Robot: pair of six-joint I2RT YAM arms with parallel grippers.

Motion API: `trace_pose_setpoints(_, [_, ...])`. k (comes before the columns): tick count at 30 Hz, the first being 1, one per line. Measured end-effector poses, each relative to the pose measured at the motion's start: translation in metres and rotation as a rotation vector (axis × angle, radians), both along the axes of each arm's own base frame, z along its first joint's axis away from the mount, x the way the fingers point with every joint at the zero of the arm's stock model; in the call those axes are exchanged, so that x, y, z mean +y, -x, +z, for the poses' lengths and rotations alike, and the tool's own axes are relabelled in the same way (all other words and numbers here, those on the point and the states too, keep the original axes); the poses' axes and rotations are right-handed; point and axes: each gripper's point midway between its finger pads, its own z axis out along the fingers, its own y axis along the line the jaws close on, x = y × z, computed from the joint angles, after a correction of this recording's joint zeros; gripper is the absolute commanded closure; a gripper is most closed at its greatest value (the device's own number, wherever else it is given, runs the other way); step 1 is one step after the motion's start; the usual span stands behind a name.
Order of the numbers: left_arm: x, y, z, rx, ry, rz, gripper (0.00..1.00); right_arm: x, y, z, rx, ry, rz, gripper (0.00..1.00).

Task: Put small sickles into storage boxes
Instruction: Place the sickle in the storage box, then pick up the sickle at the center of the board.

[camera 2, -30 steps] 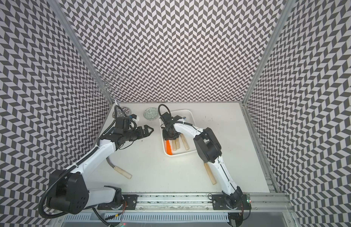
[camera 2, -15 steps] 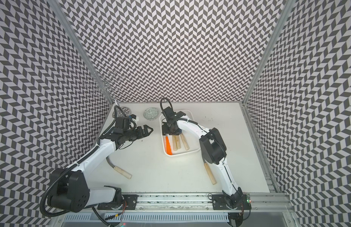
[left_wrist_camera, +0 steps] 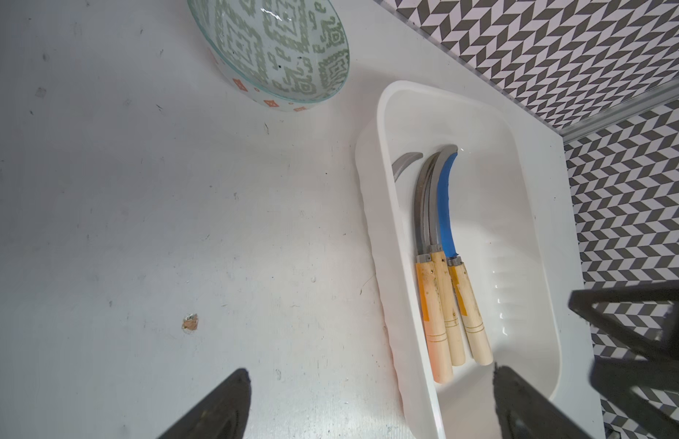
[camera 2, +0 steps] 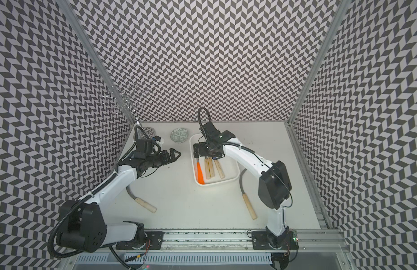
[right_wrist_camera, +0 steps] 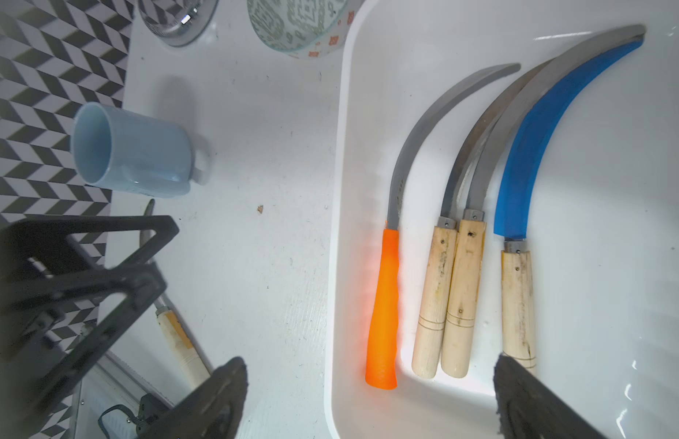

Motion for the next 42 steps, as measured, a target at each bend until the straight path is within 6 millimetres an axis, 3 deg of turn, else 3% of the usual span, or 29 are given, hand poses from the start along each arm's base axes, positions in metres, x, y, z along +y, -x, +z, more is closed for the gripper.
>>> trace_pose_setpoints(6, [0.006, -0.003, -0.003, -0.001, -0.027, 0.026, 0.00, -0.028, 0.040, 0.030, -0.100, -0.055, 0.018, 0.00])
trace_pose_setpoints(11, [0.013, -0.005, -0.009, 0.010, -0.063, 0.061, 0.00, -0.055, 0.066, 0.039, -0.177, -0.078, 0.007, 0.00])
trace_pose_setpoints(16, [0.023, -0.003, -0.011, 0.025, -0.095, 0.112, 0.00, -0.078, 0.071, 0.031, -0.249, -0.039, -0.031, 0.00])
trace_pose_setpoints(21, [0.037, 0.010, 0.000, 0.045, -0.104, 0.205, 0.01, -0.096, 0.079, 0.012, -0.305, -0.032, -0.063, 0.00])
trace_pose_setpoints(24, [0.050, 0.019, 0.012, 0.038, -0.117, 0.284, 0.00, -0.099, 0.079, 0.005, -0.328, -0.035, -0.061, 0.00])
trace_pose_setpoints(29, [0.077, 0.036, 0.051, -0.054, -0.106, 0.424, 0.00, -0.095, 0.077, -0.002, -0.350, -0.054, -0.053, 0.00])
trace_pose_setpoints(32, [0.096, 0.045, 0.058, -0.052, -0.104, 0.499, 0.01, -0.091, 0.079, -0.009, -0.348, -0.077, -0.036, 0.00])
trace_pose_setpoints(37, [0.119, 0.059, 0.031, 0.071, -0.119, 0.569, 0.00, -0.088, 0.086, -0.025, -0.326, -0.094, -0.009, 0.00])
trace_pose_setpoints(42, [0.142, 0.082, -0.018, 0.237, -0.092, 0.637, 0.00, -0.085, 0.087, -0.029, -0.338, -0.103, 0.014, 0.00])
